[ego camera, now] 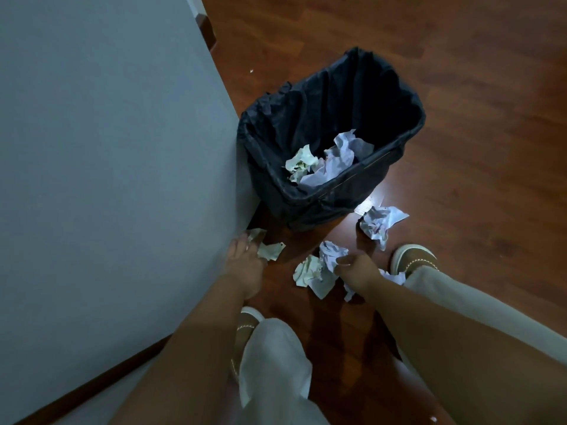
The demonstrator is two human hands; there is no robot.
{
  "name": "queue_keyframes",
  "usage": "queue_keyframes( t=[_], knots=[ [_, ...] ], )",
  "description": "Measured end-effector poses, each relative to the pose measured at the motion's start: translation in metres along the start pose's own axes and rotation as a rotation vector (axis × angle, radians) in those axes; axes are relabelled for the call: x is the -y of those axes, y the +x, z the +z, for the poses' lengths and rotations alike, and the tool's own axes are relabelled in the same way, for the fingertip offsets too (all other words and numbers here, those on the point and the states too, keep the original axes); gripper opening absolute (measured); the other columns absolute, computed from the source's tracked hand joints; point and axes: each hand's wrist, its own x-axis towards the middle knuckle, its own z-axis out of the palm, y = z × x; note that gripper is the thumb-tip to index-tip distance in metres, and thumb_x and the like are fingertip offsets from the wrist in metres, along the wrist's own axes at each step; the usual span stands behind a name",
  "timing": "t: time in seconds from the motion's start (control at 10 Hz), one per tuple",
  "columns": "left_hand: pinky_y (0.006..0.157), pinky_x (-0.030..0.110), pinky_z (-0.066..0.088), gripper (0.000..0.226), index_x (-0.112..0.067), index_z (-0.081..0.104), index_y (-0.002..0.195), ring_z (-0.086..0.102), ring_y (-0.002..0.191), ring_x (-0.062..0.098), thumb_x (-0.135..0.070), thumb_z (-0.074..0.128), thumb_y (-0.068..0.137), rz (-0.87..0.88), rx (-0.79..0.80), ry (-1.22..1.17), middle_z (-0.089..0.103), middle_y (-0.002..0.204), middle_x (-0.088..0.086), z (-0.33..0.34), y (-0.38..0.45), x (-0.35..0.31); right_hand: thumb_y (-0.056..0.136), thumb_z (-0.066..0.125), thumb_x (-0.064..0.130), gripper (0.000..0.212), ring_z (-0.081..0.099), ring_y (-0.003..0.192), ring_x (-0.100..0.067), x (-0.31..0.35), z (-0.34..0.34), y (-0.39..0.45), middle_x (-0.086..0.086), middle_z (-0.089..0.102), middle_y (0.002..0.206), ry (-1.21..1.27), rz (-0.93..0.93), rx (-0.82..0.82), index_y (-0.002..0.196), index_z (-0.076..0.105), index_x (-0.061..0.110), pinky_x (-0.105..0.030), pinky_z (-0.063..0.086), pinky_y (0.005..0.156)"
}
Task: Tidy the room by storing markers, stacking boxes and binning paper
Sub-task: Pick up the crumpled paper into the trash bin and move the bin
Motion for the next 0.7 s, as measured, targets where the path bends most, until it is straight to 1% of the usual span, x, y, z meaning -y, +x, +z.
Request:
queue_keyframes(
  t=[0.1, 0.2, 0.3, 0.4, 0.5, 0.6, 0.7],
  knots=[
    [0.119, 0.048, -0.006, 0.053, -0.017, 0.04, 0.148, -0.001, 0.147, 0.042, -0.031, 0.033, 0.097, -0.032, 0.025, 0.034, 0.008, 0.163, 0.012, 0.016, 0.01, 0.002, 0.086, 0.059, 0.013, 0.021, 0.056, 0.057, -0.02, -0.005, 0.005, -0.002, -0.011, 0.06, 0.072, 0.051, 0.0, 0.001, 0.066, 0.054, 0.014, -0.024, 0.042, 0.047],
    [0.12, 0.048, -0.004, 0.059, -0.016, 0.041, 0.147, 0.002, 0.147, 0.042, -0.034, 0.019, 0.095, -0.04, 0.066, 0.047, 0.013, 0.163, 0.01, 0.021, 0.01, -0.002, 0.084, 0.058, 0.013, 0.008, 0.06, 0.051, -0.031, -0.008, 0.003, -0.002, -0.015, 0.061, 0.064, 0.135, 0.025, -0.053, 0.08, 0.06, 0.006, -0.023, 0.042, 0.041],
    [0.118, 0.054, 0.013, 0.044, -0.016, 0.066, 0.126, 0.023, 0.144, 0.046, -0.024, 0.037, 0.093, 0.051, -0.043, 0.078, 0.046, 0.148, 0.01, 0.017, 0.01, -0.009, 0.088, 0.055, 0.013, 0.018, 0.06, 0.052, -0.023, -0.01, -0.006, -0.006, -0.016, 0.066, 0.07, 0.079, -0.055, -0.202, 0.087, 0.066, -0.002, -0.016, 0.044, 0.044],
    [0.12, 0.051, 0.001, 0.049, -0.014, 0.049, 0.142, 0.008, 0.148, 0.041, -0.021, 0.038, 0.095, 0.011, 0.05, 0.104, 0.036, 0.153, 0.005, 0.021, 0.012, -0.01, 0.09, 0.056, 0.009, 0.026, 0.066, 0.095, -0.026, -0.013, -0.019, -0.014, -0.012, 0.07, 0.113, 0.02, -0.24, -0.31, 0.111, 0.072, 0.006, -0.017, 0.043, 0.075],
    [0.119, 0.046, -0.007, 0.05, -0.015, 0.041, 0.146, 0.001, 0.148, 0.039, -0.022, 0.04, 0.096, -0.013, 0.133, 0.099, 0.028, 0.156, 0.001, 0.021, 0.01, -0.006, 0.088, 0.057, 0.005, 0.028, 0.064, 0.086, -0.022, -0.014, -0.032, -0.017, -0.009, 0.071, 0.111, 0.023, -0.284, -0.367, 0.111, 0.072, 0.011, -0.018, 0.039, 0.072],
    [0.119, 0.043, -0.003, 0.056, -0.02, 0.036, 0.149, 0.004, 0.147, 0.036, -0.025, 0.047, 0.094, 0.007, 0.101, -0.005, 0.022, 0.158, -0.003, 0.007, -0.004, -0.012, 0.085, 0.057, 0.004, 0.027, 0.064, 0.077, -0.022, -0.013, -0.045, -0.02, -0.008, 0.07, 0.099, 0.133, -0.271, -0.414, 0.106, 0.072, 0.014, -0.029, 0.05, 0.072],
    [0.118, 0.04, 0.009, 0.064, -0.021, 0.031, 0.152, 0.01, 0.145, 0.033, -0.024, 0.049, 0.091, 0.003, 0.036, -0.167, 0.023, 0.158, -0.007, -0.017, -0.033, -0.029, 0.085, 0.057, 0.009, 0.019, 0.066, 0.07, -0.027, -0.004, -0.061, -0.037, -0.005, 0.069, 0.089, 0.264, -0.215, -0.458, 0.096, 0.07, 0.018, -0.043, 0.057, 0.07]
  ],
)
